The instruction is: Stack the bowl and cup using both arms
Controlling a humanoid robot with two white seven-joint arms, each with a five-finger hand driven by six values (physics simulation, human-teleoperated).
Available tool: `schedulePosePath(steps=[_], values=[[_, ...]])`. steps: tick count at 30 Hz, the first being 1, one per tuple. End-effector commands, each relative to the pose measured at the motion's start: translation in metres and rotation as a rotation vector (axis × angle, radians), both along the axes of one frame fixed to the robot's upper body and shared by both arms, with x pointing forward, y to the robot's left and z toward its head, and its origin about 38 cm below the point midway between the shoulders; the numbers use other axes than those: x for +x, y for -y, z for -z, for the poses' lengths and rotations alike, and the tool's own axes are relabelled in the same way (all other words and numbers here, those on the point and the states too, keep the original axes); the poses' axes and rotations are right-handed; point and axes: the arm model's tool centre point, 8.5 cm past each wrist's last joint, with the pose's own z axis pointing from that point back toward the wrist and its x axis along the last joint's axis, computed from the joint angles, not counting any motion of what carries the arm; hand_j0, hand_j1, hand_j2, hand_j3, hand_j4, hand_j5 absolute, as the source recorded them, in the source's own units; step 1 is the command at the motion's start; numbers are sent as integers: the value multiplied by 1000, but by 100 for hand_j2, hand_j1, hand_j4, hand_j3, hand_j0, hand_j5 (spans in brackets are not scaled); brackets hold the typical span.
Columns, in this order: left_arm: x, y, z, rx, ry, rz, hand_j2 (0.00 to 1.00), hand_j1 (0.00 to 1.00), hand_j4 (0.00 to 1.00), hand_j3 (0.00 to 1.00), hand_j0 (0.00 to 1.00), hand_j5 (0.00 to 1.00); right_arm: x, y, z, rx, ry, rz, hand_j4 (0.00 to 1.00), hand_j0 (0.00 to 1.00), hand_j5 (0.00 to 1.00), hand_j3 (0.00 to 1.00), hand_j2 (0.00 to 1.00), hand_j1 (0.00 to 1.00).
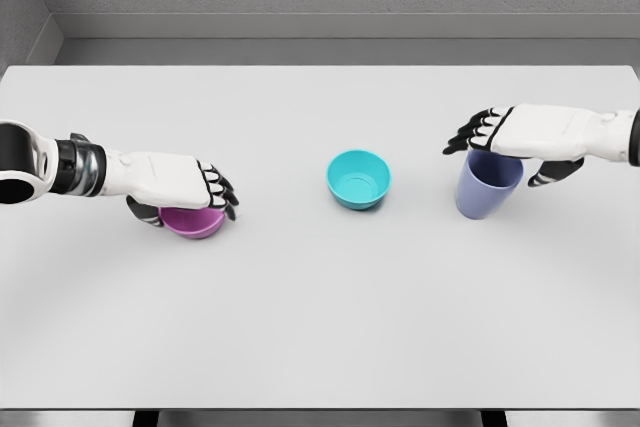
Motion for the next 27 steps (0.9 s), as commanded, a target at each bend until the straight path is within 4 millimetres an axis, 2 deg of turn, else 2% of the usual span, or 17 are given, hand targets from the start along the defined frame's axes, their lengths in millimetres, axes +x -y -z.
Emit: schedulePosePath(steps=[1, 4, 10, 14, 27], values=[[0, 0, 0, -3, -1, -3, 70, 70, 70, 70, 70, 70, 1, 2, 2, 4, -7, 9, 100, 100, 100, 100, 100, 100], [-1, 1, 2, 2, -8, 3, 67, 67, 67, 67, 67, 67, 7, 3, 4, 5, -7, 23, 100, 100, 100, 100, 100, 100], [0, 2, 0, 2, -3, 4, 64, 64, 64, 64, 64, 64, 5, 0, 11, -6, -22, 15, 100, 100, 100, 100, 100, 100], [3, 5, -11, -8, 20, 12, 64, 64, 64, 64, 64, 64, 5, 0, 14, -11, -30, 13, 100, 100, 100, 100, 100, 100], [14, 63, -36, -84, 80, 116, 64, 64, 64, 64, 64, 64, 5, -3, 16, -19, -30, 9, 100, 100, 100, 100, 100, 100]])
